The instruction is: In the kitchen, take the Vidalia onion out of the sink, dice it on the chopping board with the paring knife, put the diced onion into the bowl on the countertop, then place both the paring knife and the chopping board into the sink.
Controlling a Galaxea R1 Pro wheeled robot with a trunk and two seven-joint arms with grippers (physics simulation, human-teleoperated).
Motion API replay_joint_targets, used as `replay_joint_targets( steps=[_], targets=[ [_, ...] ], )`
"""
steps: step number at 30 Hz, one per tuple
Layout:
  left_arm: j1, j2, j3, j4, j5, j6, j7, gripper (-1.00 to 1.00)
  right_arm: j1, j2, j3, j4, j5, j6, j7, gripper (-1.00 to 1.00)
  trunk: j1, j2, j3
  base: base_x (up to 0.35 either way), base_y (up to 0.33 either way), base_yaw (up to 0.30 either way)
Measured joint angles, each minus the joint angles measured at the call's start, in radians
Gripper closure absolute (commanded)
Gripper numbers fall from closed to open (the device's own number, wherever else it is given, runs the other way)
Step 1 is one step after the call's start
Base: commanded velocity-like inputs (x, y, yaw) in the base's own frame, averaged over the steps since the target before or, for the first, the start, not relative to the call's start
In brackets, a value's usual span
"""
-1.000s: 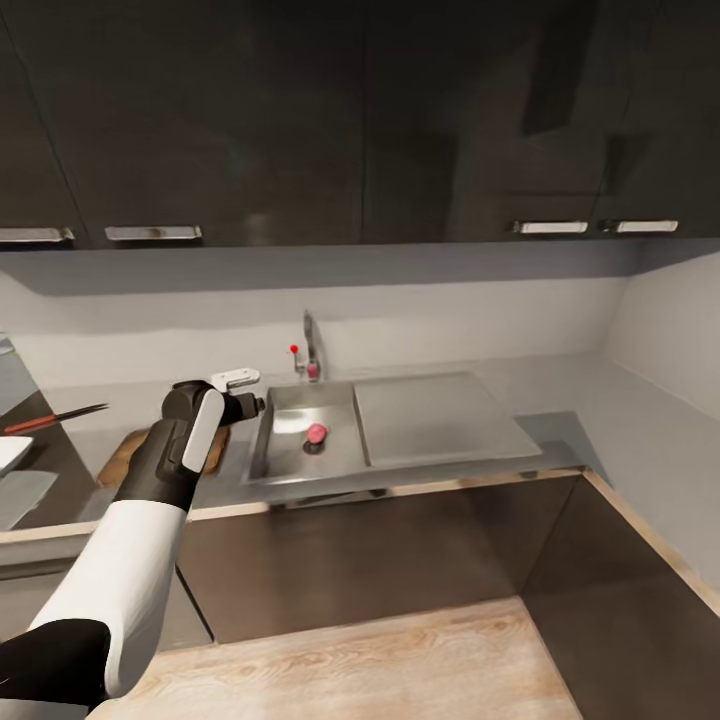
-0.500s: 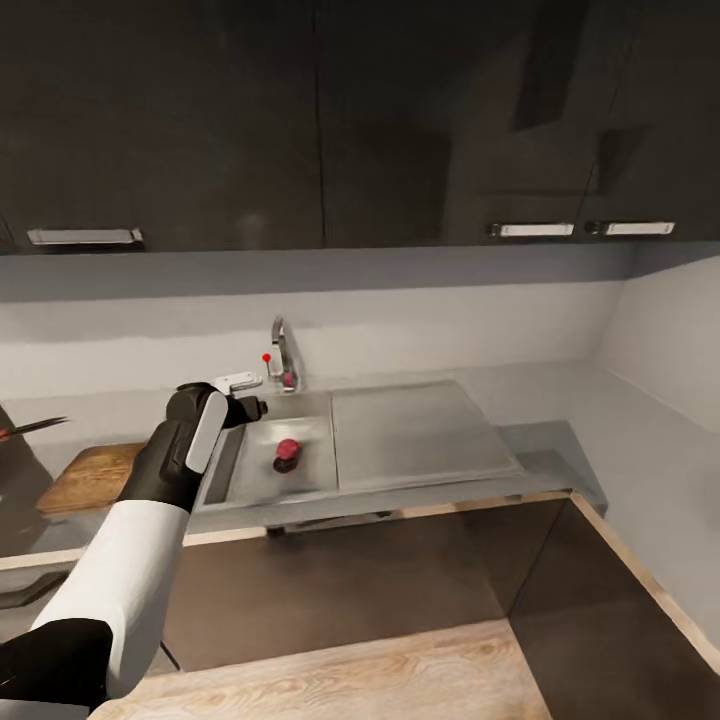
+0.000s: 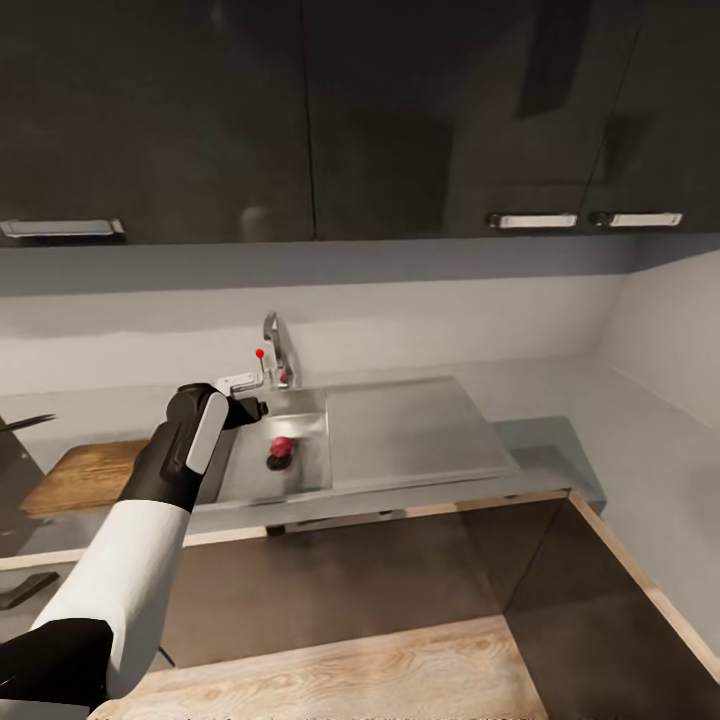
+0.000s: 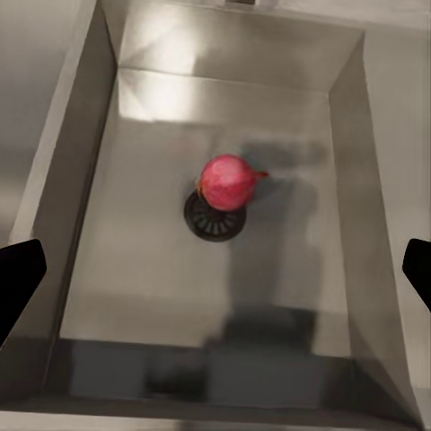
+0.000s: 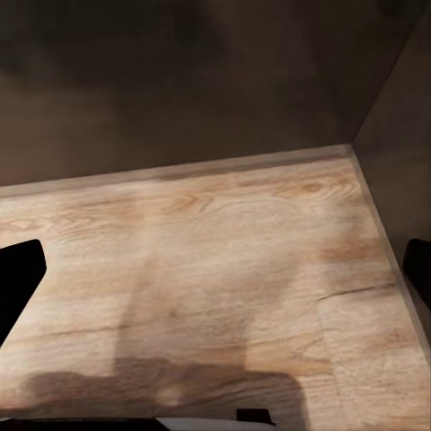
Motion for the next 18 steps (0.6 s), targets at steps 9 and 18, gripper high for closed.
replay_joint_targets(
  steps=[9,18],
  targets=[
    [0.001,0.0,0.0,0.042,0.001,-0.002,-0.001,-1.0,0.0,0.0,0.0,0.0,0.0,0.0,0.0,-1.0,0.0,0.0,-0.014,0.044,0.0,0.0],
    [0.002,-0.001,0.0,0.079,0.001,-0.004,-0.004,-1.0,0.0,0.0,0.0,-0.001,0.0,0.0,0.0,-1.0,0.0,0.0,-0.029,0.101,-0.079,0.0]
  ],
)
